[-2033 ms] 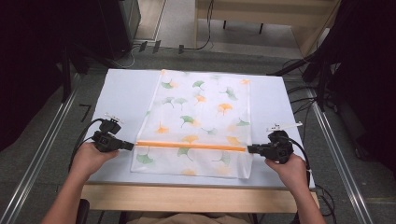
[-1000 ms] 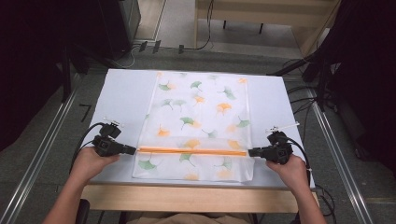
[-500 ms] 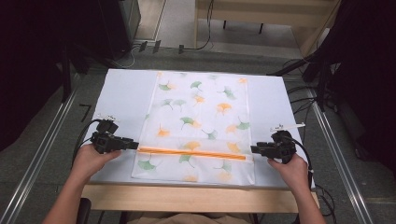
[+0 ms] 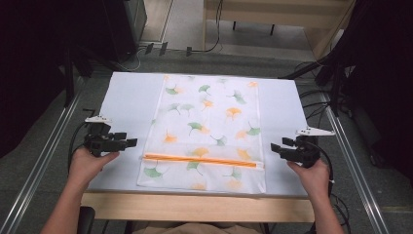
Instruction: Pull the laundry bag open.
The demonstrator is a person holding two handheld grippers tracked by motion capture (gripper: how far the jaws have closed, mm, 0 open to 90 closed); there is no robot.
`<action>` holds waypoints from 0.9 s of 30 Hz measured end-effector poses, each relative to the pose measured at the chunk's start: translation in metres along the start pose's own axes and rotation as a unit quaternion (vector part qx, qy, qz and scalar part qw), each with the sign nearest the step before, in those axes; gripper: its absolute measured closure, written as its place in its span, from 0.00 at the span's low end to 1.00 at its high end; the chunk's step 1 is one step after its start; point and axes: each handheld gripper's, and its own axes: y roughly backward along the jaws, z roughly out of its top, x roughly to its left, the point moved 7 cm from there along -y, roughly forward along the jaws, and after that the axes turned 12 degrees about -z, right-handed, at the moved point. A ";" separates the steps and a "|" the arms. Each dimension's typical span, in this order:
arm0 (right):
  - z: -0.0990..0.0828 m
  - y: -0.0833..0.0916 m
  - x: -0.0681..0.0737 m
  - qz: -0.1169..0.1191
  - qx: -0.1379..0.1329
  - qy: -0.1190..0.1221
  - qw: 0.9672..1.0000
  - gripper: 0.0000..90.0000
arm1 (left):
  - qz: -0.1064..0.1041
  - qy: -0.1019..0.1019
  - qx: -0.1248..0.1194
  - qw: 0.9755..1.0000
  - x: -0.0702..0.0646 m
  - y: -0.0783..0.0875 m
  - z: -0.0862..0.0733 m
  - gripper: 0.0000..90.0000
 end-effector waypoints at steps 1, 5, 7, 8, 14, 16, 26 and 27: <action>0.000 0.001 -0.004 -0.007 -0.006 -0.002 1.000 0.41 | 0.006 -0.001 -0.004 1.000 0.001 0.001 0.000 0.40; -0.002 0.001 -0.015 -0.021 -0.011 -0.010 1.000 0.39 | 0.025 -0.004 -0.013 1.000 0.008 0.005 0.000 0.38; -0.003 0.000 -0.018 -0.026 -0.010 -0.012 1.000 0.39 | 0.031 -0.003 -0.018 0.999 0.011 0.006 0.000 0.37; -0.003 0.000 -0.020 -0.029 -0.010 -0.016 0.999 0.39 | 0.036 -0.002 -0.017 0.999 0.013 0.007 0.000 0.37; -0.004 -0.001 -0.022 -0.029 -0.009 -0.021 0.999 0.38 | 0.033 0.013 -0.011 0.999 0.017 0.002 -0.003 0.35; -0.004 -0.002 -0.022 -0.029 -0.007 -0.021 0.999 0.38 | 0.036 0.013 -0.006 0.999 0.018 0.000 -0.003 0.35; -0.007 -0.005 -0.020 -0.025 0.003 -0.018 1.000 0.38 | 0.040 0.021 0.004 0.999 0.024 -0.003 -0.006 0.35; -0.007 -0.005 -0.020 -0.025 0.005 -0.017 1.000 0.38 | 0.040 0.023 0.004 0.999 0.024 -0.004 -0.006 0.35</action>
